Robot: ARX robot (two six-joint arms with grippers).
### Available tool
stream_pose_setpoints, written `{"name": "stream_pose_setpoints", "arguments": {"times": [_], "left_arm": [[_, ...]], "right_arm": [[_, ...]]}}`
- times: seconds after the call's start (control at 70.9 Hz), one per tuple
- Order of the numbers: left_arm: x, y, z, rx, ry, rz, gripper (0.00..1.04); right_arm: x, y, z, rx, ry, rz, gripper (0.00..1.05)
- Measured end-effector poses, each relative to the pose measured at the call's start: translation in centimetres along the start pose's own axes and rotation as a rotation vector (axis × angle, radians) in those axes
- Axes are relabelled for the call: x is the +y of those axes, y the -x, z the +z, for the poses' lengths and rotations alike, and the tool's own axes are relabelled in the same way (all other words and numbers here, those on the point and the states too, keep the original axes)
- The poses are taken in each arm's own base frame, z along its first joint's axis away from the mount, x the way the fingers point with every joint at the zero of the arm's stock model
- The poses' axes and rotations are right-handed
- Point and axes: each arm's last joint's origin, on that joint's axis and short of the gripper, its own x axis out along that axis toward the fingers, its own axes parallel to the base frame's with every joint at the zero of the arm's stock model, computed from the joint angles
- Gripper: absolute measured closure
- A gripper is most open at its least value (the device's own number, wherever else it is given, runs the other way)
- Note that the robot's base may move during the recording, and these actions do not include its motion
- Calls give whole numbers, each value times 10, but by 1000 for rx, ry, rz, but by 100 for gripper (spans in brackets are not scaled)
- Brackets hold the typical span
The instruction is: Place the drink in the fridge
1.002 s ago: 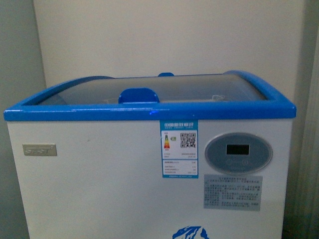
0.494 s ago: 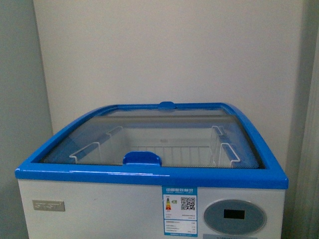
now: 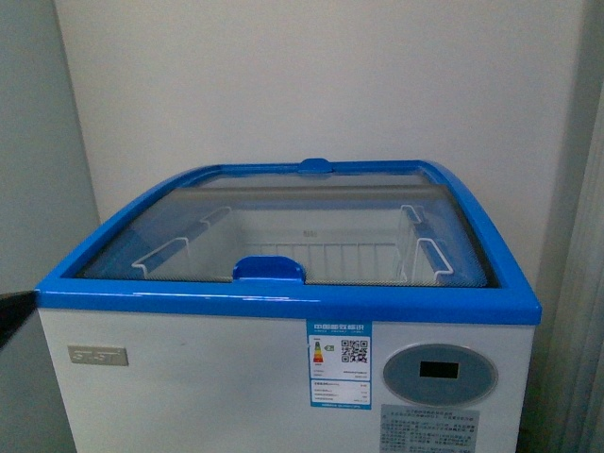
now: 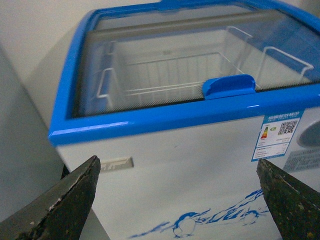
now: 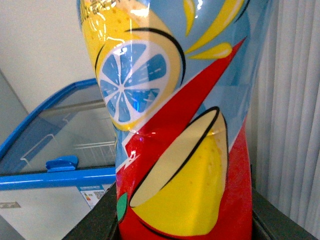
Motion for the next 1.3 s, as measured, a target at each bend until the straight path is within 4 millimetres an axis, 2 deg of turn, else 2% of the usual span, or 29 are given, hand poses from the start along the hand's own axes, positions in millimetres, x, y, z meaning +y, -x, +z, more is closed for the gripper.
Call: {"name": "stream_pose_setpoints", "arguments": {"times": [0.099, 0.254, 0.381, 0.55, 1.002, 1.157, 1.298], "left_arm": [[2, -39, 22, -26, -178, -69, 8], [-4, -82, 50, -78, -431, -170, 8], [-9, -105, 46, -45, -595, -280, 8], [-6, -131, 38, -8, -750, -328, 8], [-6, -192, 33, 25, -841, -392, 8], [-1, -218, 37, 25, -863, -376, 8], [0, -241, 32, 32, -855, -415, 8]], "right_arm": [[0, 0, 0, 0, 0, 0, 64], [0, 0, 0, 0, 0, 0, 64], [0, 0, 0, 0, 0, 0, 64], [0, 0, 0, 0, 0, 0, 64], [0, 0, 0, 0, 0, 0, 64], [0, 0, 0, 0, 0, 0, 64], [0, 0, 0, 0, 0, 1, 64]]}}
